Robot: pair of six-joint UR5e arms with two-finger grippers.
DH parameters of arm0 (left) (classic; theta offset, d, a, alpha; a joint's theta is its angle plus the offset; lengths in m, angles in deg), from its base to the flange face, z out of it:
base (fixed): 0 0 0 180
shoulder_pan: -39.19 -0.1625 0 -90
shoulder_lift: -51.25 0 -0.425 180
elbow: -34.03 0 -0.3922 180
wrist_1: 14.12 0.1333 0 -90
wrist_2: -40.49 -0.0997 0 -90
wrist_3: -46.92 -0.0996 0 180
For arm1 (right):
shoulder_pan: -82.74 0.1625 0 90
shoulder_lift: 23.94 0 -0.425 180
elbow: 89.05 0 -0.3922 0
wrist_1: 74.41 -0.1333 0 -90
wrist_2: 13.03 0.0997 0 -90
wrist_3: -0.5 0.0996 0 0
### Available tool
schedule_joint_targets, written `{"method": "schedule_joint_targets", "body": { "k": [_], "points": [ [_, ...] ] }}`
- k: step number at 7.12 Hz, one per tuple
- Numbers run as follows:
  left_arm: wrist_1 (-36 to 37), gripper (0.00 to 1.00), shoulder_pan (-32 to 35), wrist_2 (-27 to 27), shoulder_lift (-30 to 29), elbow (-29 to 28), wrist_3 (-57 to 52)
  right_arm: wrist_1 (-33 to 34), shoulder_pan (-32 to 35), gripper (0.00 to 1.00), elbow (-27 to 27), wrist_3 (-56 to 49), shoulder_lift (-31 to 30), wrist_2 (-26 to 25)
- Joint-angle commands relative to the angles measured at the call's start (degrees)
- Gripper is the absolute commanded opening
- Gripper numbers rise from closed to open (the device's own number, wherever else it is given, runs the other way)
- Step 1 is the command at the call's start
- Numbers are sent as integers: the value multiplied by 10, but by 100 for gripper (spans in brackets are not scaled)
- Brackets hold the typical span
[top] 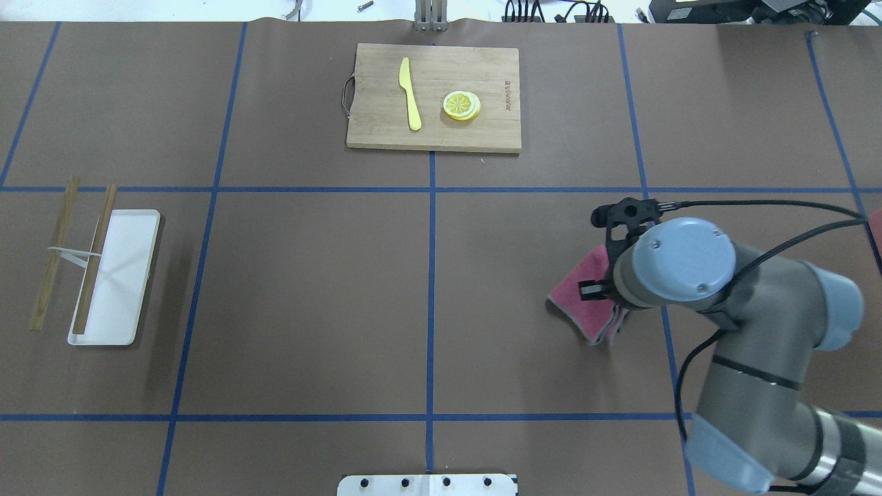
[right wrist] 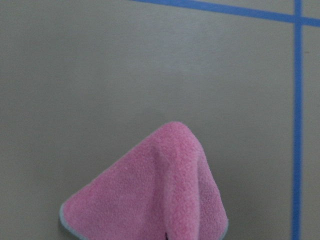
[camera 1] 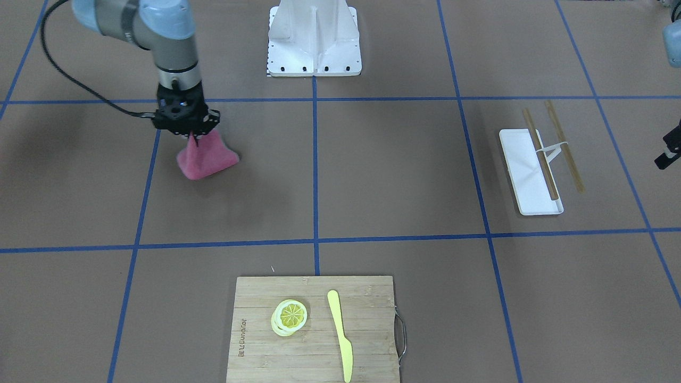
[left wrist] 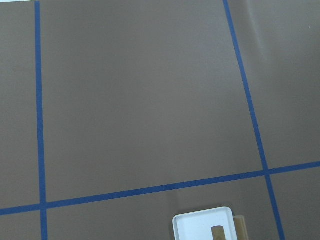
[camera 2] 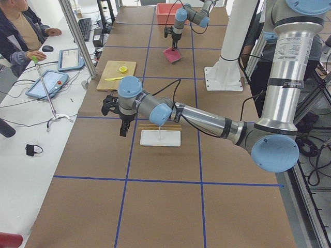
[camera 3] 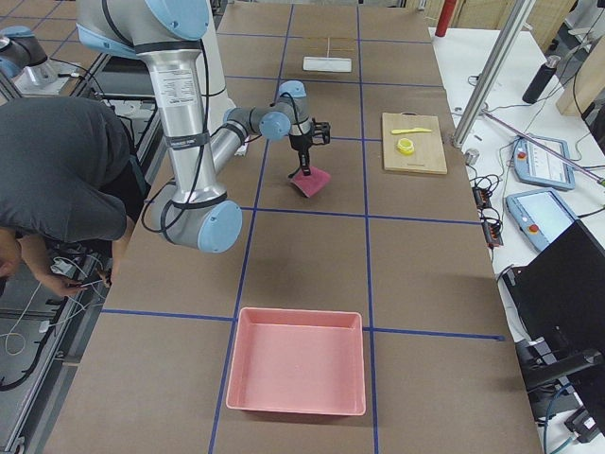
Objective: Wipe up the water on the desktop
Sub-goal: 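Drag the pink cloth across the table surface with the right gripper, then wipe the cloth back toward the table center with the right gripper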
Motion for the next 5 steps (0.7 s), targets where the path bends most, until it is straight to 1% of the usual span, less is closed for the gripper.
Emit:
{"method": "schedule_joint_targets", "body": {
  "k": [1,2,3,4,5],
  "points": [
    [1,97,7,1,8,-6,-1,0,87,0,-54,-132,-144,29],
    [1,97,9,0,7,-11,-2,0,98,0,-55,-153,-167,29],
    [0,97,12,-2,13,-21,-8,1,94,0,-52,-145,-148,29],
    [0,97,13,-17,28,-31,-67,5,91,0,-41,-141,-105,48],
    [3,97,24,-21,29,-30,-85,4,55,0,-19,-89,-61,54]
  ]
}}
